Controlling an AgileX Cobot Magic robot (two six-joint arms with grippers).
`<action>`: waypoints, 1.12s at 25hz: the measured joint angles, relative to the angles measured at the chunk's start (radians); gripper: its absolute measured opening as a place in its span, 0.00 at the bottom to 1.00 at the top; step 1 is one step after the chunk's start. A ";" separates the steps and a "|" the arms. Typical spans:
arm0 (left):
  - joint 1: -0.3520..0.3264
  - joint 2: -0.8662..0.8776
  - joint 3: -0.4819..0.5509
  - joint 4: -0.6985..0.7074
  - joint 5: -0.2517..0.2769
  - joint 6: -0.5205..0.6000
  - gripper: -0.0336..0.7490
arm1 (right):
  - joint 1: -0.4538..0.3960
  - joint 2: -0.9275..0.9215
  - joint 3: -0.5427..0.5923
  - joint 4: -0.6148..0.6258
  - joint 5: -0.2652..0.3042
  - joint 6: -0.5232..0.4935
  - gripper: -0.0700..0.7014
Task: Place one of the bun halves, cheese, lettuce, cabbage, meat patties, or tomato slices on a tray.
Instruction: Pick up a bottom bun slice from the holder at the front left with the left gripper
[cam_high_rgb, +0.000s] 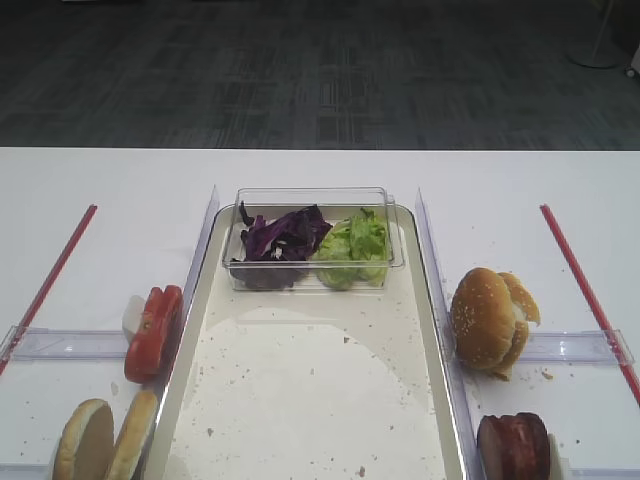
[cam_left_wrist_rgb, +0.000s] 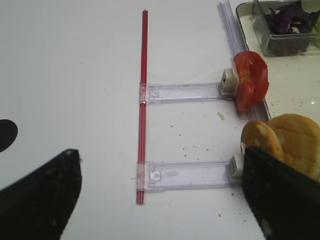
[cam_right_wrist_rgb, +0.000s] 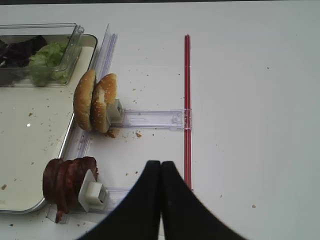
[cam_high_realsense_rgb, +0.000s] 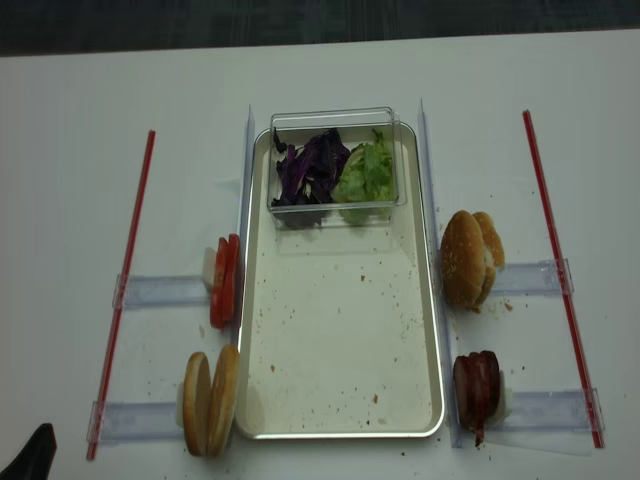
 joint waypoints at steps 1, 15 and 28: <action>0.000 0.000 0.000 0.000 0.000 0.000 0.81 | 0.000 0.000 0.000 0.000 0.000 0.000 0.56; 0.000 0.000 0.000 0.000 0.000 0.000 0.81 | 0.000 0.000 0.000 0.000 0.000 0.002 0.56; 0.000 0.000 0.000 0.000 0.000 0.000 0.81 | 0.000 0.000 0.000 0.000 0.000 0.002 0.56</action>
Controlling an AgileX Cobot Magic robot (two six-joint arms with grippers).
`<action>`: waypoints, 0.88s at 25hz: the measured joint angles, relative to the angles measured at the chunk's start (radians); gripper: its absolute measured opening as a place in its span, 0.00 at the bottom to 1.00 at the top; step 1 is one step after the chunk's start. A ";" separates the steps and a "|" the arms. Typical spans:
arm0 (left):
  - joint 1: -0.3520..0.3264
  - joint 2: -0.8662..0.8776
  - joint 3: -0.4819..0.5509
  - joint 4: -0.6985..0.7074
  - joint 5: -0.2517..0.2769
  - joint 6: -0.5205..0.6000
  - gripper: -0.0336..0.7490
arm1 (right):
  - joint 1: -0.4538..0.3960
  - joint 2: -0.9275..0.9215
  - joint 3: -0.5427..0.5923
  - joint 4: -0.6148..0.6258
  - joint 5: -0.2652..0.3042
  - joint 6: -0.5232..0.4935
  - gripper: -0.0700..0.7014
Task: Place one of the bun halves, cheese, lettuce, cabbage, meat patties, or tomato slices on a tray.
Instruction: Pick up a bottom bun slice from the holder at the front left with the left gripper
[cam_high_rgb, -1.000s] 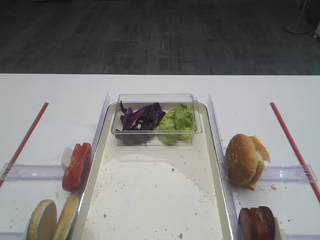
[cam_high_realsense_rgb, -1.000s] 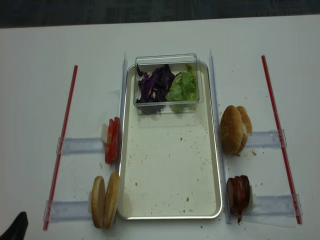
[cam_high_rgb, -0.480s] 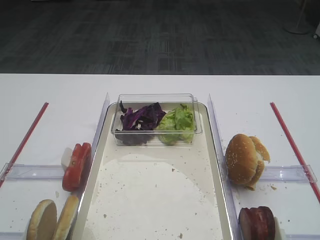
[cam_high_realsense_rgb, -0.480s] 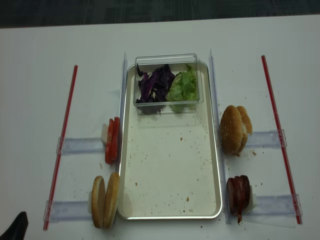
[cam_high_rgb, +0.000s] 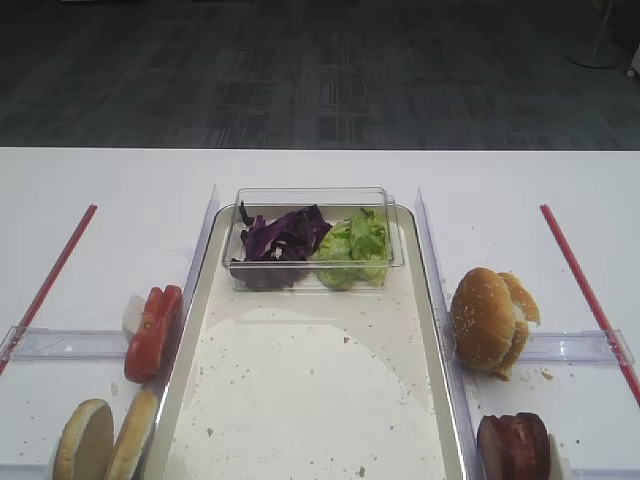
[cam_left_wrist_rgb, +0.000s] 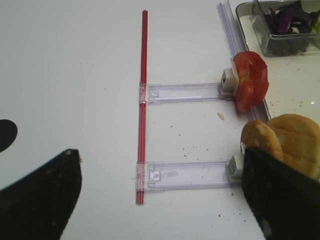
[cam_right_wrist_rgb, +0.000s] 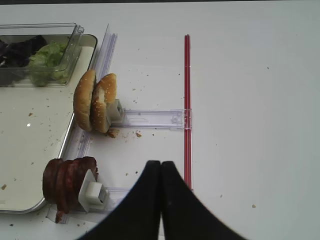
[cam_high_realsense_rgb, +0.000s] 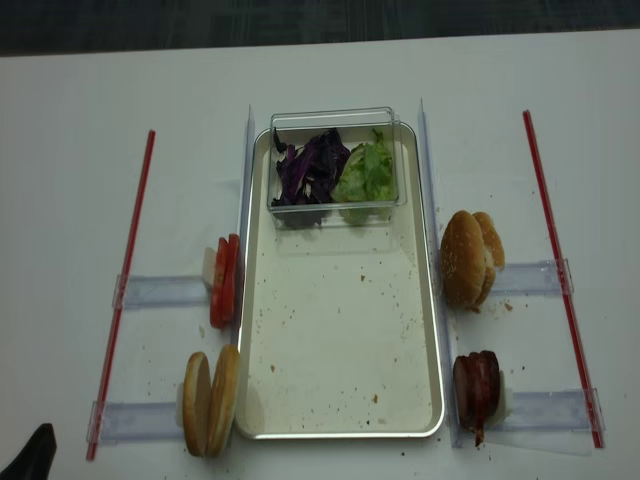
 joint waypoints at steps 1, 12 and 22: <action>0.000 0.000 0.000 0.000 0.000 0.000 0.81 | 0.000 0.000 0.000 0.000 0.000 0.000 0.56; 0.000 0.057 0.000 -0.002 0.006 -0.002 0.81 | 0.000 0.000 0.000 0.000 0.000 0.000 0.56; 0.000 0.691 -0.004 0.004 0.003 0.000 0.81 | 0.000 0.000 0.000 0.000 0.000 0.000 0.56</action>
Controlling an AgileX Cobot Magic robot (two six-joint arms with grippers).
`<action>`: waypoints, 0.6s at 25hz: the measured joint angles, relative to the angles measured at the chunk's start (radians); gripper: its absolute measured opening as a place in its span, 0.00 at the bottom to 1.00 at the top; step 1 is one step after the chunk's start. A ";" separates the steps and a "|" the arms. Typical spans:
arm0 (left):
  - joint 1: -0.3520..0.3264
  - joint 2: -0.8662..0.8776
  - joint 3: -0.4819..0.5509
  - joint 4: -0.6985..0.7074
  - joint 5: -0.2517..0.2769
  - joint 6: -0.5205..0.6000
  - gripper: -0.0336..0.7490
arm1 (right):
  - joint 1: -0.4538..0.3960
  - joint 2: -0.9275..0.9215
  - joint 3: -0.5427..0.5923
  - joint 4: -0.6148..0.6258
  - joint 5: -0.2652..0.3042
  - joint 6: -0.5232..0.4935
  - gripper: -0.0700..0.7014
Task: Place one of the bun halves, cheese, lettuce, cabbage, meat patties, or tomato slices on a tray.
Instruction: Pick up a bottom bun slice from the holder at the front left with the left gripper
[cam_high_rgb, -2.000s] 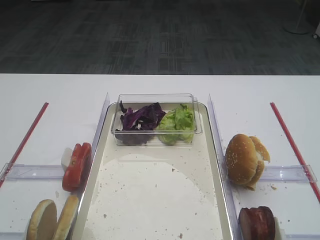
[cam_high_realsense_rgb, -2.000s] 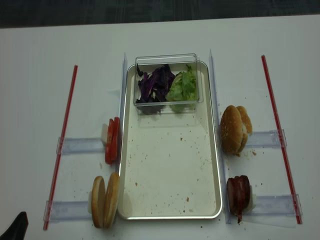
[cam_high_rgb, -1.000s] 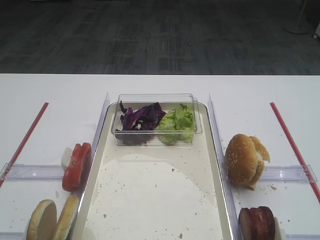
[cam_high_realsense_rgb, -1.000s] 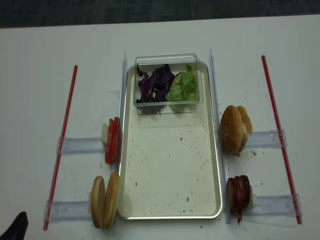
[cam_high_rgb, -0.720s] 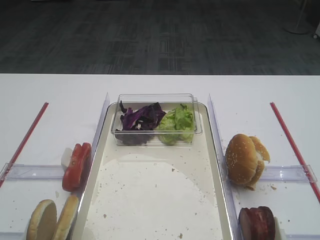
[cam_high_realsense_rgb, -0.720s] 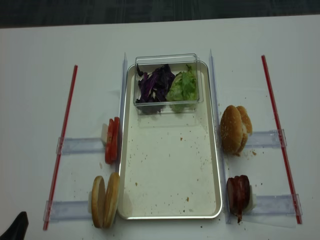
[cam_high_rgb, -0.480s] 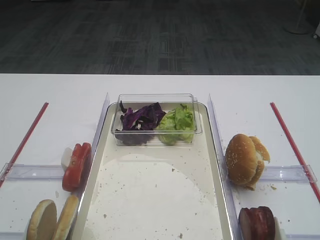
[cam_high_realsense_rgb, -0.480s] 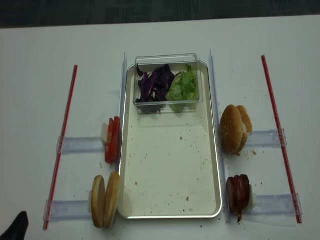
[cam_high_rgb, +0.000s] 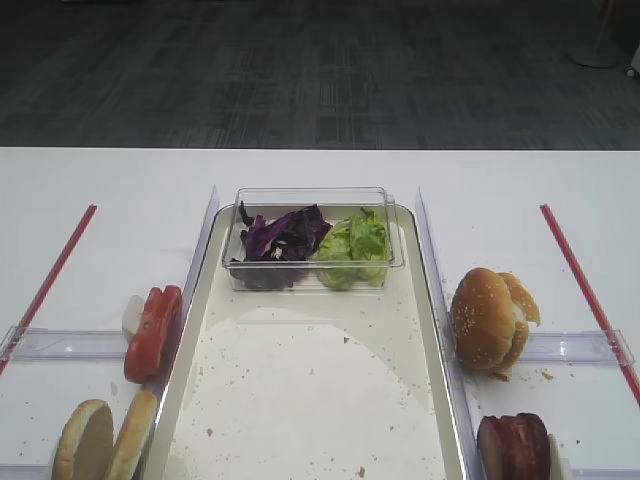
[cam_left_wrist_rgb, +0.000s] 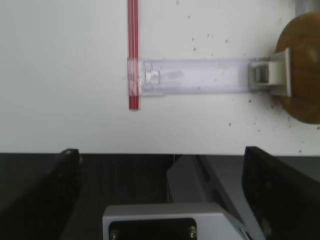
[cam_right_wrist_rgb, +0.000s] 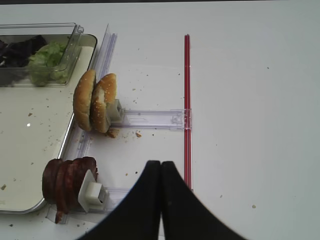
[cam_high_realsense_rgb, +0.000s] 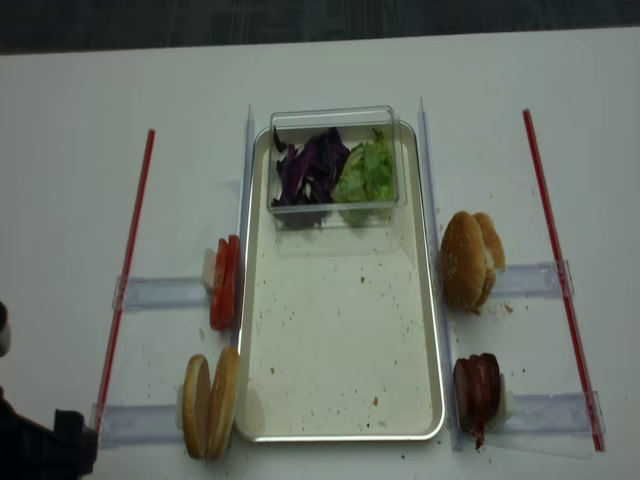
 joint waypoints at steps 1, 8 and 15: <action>0.000 0.064 -0.005 0.006 0.000 0.000 0.81 | 0.000 0.000 0.000 0.000 0.000 0.000 0.56; 0.000 0.309 -0.030 0.038 -0.059 0.006 0.81 | 0.000 0.000 0.000 0.000 0.000 0.000 0.56; 0.000 0.333 -0.035 0.038 -0.106 0.006 0.81 | 0.000 0.000 0.000 0.000 0.000 -0.002 0.56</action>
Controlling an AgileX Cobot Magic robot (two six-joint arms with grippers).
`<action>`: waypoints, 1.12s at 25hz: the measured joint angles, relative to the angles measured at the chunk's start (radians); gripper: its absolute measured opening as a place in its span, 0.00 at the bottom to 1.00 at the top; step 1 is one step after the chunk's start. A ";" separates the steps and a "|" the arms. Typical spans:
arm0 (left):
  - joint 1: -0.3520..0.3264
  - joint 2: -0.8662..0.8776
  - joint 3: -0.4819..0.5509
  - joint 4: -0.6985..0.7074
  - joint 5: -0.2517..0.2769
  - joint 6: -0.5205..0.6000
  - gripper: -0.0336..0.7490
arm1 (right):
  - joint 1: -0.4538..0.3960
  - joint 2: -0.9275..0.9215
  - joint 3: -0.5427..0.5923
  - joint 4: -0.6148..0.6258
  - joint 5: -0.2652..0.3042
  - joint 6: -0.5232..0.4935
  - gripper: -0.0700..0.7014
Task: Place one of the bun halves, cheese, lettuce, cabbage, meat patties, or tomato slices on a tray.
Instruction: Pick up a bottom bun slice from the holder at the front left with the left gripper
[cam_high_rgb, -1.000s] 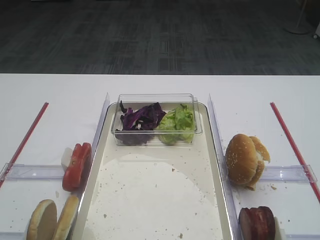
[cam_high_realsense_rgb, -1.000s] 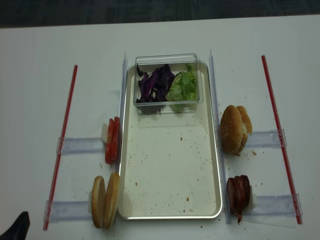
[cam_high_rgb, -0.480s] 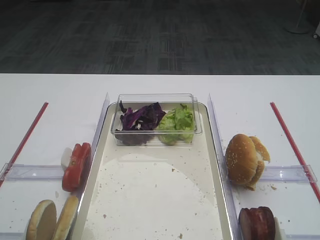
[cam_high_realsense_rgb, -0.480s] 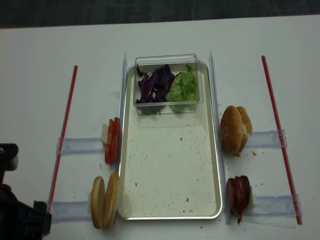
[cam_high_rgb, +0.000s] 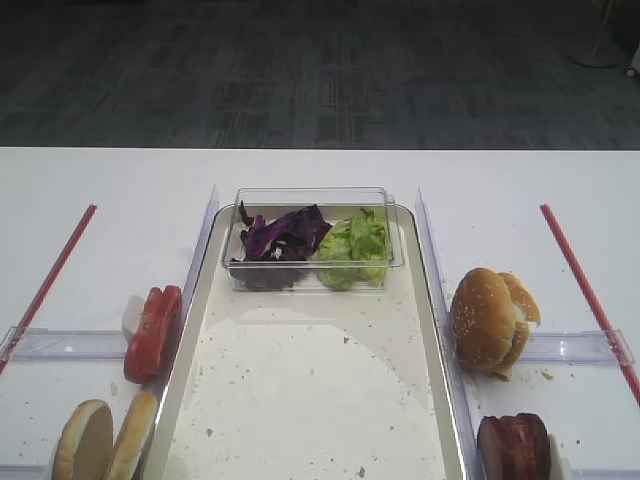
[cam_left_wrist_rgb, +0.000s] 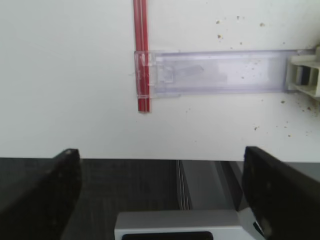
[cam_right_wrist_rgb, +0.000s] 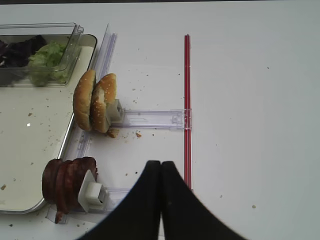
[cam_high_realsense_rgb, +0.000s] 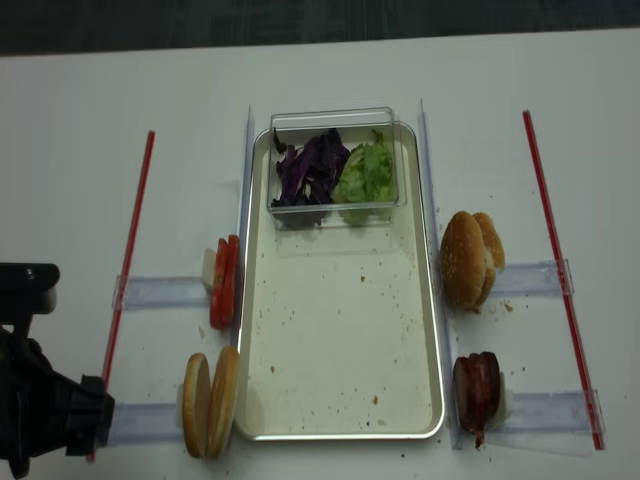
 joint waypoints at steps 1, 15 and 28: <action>0.000 0.000 0.000 0.000 -0.005 0.000 0.81 | 0.000 0.000 0.000 0.000 0.000 0.000 0.56; -0.040 0.000 -0.113 -0.112 -0.008 -0.018 0.78 | 0.000 0.000 0.000 0.000 0.000 0.000 0.56; -0.611 0.057 -0.211 0.000 -0.004 -0.523 0.78 | 0.000 0.000 0.000 0.000 0.000 -0.002 0.56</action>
